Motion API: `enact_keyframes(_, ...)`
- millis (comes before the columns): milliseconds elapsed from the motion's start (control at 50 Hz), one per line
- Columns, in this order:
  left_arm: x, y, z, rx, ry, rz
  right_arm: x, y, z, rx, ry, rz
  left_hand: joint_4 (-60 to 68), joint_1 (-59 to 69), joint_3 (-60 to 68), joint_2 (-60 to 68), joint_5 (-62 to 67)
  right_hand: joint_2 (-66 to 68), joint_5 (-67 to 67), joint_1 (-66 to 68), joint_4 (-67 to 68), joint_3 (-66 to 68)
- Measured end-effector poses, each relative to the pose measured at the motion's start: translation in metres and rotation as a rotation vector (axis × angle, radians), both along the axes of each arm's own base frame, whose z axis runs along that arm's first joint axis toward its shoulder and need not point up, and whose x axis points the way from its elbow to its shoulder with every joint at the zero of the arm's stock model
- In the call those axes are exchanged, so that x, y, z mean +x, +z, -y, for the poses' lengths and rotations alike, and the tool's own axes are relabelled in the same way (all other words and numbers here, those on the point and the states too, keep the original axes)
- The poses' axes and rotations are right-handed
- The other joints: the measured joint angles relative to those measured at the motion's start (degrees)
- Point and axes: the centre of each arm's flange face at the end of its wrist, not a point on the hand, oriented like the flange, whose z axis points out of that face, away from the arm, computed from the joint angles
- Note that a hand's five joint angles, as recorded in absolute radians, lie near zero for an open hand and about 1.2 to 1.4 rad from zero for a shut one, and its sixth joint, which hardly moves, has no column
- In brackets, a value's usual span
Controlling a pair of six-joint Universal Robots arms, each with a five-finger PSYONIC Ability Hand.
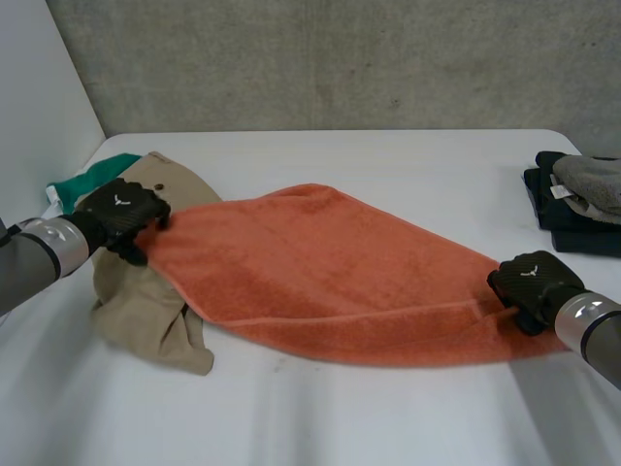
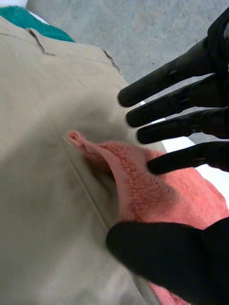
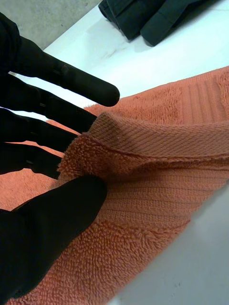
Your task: Fold the laundry.
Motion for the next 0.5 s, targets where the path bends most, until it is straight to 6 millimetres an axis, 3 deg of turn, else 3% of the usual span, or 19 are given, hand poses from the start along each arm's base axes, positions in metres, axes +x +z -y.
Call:
enact_keyframes(20, 0.001, -0.001, 0.002, -0.007, 0.006, 0.003, 0.000, -0.001, 0.000, 0.000, -0.001, -0.002, 2.9, 3.0, 2.9, 3.1, 2.8, 0.0, 0.0, 0.0, 0.0, 0.0)
enact_keyframes(40, 0.002, -0.001, 0.004, -0.016, 0.015, 0.007, 0.001, -0.001, 0.000, -0.001, -0.002, -0.004, 18.0, 18.3, 18.5, 17.8, 17.5, 0.0, 0.0, 0.0, 0.0, 0.0)
enact_keyframes(60, 0.003, 0.000, 0.006, -0.026, 0.025, 0.011, 0.001, -0.001, 0.001, -0.004, -0.004, -0.006, 22.1, 21.2, 22.3, 21.6, 21.4, 0.0, 0.0, 0.0, 0.0, 0.0)
enact_keyframes(160, 0.003, 0.016, 0.010, -0.088, 0.069, 0.014, -0.001, 0.008, 0.007, -0.044, -0.025, -0.014, 25.0, 21.2, 24.7, 24.0, 22.6, 0.0, 0.0, 0.0, 0.0, 0.0)
enact_keyframes(240, -0.009, 0.053, 0.001, -0.160, 0.089, -0.037, -0.007, 0.030, 0.018, -0.111, -0.062, -0.020, 25.0, 21.2, 24.7, 24.0, 22.6, 0.0, 0.0, 0.0, 0.0, 0.0)
enact_keyframes(280, -0.020, 0.079, -0.010, -0.198, 0.084, -0.094, -0.013, 0.050, 0.024, -0.157, -0.086, -0.021, 25.0, 21.2, 24.7, 24.0, 22.5, 0.0, 0.0, 0.0, 0.0, 0.1)
enact_keyframes(320, -0.026, 0.089, -0.017, -0.211, 0.077, -0.124, -0.015, 0.057, 0.026, -0.176, -0.095, -0.021, 25.0, 21.2, 24.7, 24.0, 22.5, 0.0, 0.0, 0.0, 0.0, 0.1)
enact_keyframes(340, -0.037, 0.107, -0.029, -0.227, 0.058, -0.182, -0.021, 0.076, 0.030, -0.219, -0.118, -0.019, 25.0, 21.2, 24.7, 24.0, 22.5, 0.0, 0.0, 0.0, 0.0, 0.1)
enact_keyframes(380, -0.051, 0.122, -0.044, -0.231, 0.029, -0.246, -0.028, 0.092, 0.033, -0.259, -0.141, -0.016, 25.0, 21.2, 24.7, 24.1, 22.5, 0.0, 0.0, 0.0, 0.0, 0.1)
enact_keyframes(500, -0.105, 0.149, -0.099, -0.171, -0.098, -0.428, -0.049, 0.131, 0.044, -0.364, -0.216, 0.007, 25.0, 21.2, 24.7, 24.2, 22.5, 0.0, 0.0, 0.0, 0.1, 0.1)
